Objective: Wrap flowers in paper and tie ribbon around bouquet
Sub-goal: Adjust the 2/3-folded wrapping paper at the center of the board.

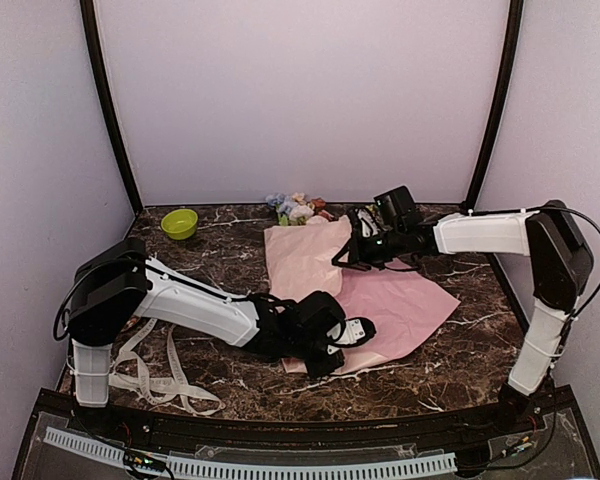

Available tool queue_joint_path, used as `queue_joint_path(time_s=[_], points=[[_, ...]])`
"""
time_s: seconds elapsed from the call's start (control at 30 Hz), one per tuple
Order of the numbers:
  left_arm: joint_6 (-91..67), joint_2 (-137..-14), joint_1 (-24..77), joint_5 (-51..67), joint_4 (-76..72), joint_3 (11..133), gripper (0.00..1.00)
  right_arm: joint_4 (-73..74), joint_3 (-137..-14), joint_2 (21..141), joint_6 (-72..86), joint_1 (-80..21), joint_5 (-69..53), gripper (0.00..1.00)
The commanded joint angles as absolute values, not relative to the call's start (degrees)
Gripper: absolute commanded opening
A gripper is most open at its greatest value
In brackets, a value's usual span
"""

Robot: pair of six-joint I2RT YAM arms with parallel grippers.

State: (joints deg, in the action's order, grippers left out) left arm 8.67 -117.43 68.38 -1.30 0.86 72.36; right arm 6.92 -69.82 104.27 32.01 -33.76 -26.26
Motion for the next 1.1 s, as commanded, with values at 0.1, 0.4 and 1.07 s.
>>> queue_joint_path(time_s=[0.1, 0.4, 1.07], points=[[6.16, -116.7, 68.51, 3.49, -2.72, 70.13, 0.04, 7.53, -68.34, 101.93, 29.8, -33.26, -25.62, 0.0], [4.82, -117.04, 67.89, 4.05, -5.71, 65.9, 0.04, 1.81, -62.47, 98.58, 33.53, -32.84, -32.55, 0.39], [5.27, -118.3, 66.98, 5.89, -7.02, 64.29, 0.03, -10.66, -52.85, 101.08, 42.33, -41.54, -37.53, 0.02]])
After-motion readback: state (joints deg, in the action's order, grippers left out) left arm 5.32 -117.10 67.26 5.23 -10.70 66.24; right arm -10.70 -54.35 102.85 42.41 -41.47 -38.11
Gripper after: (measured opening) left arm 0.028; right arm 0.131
